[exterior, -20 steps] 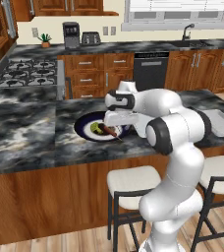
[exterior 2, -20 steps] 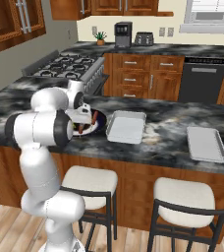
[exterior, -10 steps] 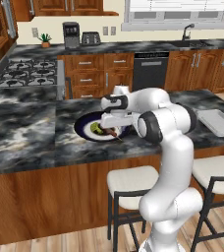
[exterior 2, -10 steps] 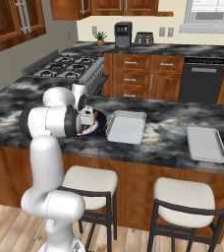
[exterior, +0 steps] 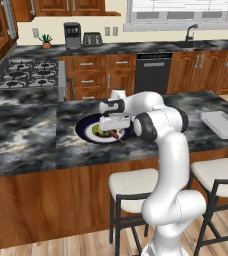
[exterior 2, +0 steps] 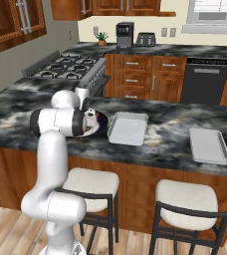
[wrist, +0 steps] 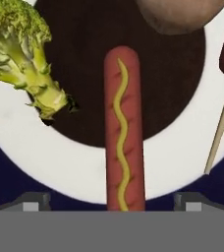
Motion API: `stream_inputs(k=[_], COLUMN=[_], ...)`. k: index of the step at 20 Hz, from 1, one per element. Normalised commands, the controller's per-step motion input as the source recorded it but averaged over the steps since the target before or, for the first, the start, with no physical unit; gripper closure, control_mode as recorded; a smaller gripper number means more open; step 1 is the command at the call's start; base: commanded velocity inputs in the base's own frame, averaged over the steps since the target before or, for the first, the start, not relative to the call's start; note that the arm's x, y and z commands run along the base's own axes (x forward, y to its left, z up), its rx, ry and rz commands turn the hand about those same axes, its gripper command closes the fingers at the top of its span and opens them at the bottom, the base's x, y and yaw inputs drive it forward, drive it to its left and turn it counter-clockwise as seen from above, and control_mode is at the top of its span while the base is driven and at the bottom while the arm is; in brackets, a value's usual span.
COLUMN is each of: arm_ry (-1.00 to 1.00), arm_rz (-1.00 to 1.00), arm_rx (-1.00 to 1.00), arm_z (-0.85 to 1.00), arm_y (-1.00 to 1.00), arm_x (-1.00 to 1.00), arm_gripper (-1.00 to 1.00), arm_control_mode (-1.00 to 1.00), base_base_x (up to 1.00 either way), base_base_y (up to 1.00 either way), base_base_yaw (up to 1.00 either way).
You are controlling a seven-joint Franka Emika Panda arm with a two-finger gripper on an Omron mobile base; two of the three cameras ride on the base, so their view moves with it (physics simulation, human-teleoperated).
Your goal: Place one cooked food and one vegetable from the large plate to each tupperware container.
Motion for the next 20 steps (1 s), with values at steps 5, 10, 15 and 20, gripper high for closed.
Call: stream_inputs(k=[5, 10, 15, 20], arm_ry=[0.0, 0.0, 0.03, 0.0], arm_rz=[0.0, 0.0, 0.0, 0.0], arm_rx=[0.0, 0.0, 0.0, 0.0], arm_z=[-0.12, -0.52, -0.63, -0.44], arm_y=[-0.04, 0.01, 0.06, 0.24], arm_x=[0.36, 0.16, 0.0, 0.0], arm_gripper=[-1.0, -1.0, 1.0, 1.0], arm_control_mode=[-1.0, -1.0, -1.0, -1.0], base_base_x=[0.0, 0.0, 0.0, 0.0], base_base_y=[0.0, 0.0, 0.0, 0.0], base_base_yaw=[0.0, 0.0, 0.0, 0.0])
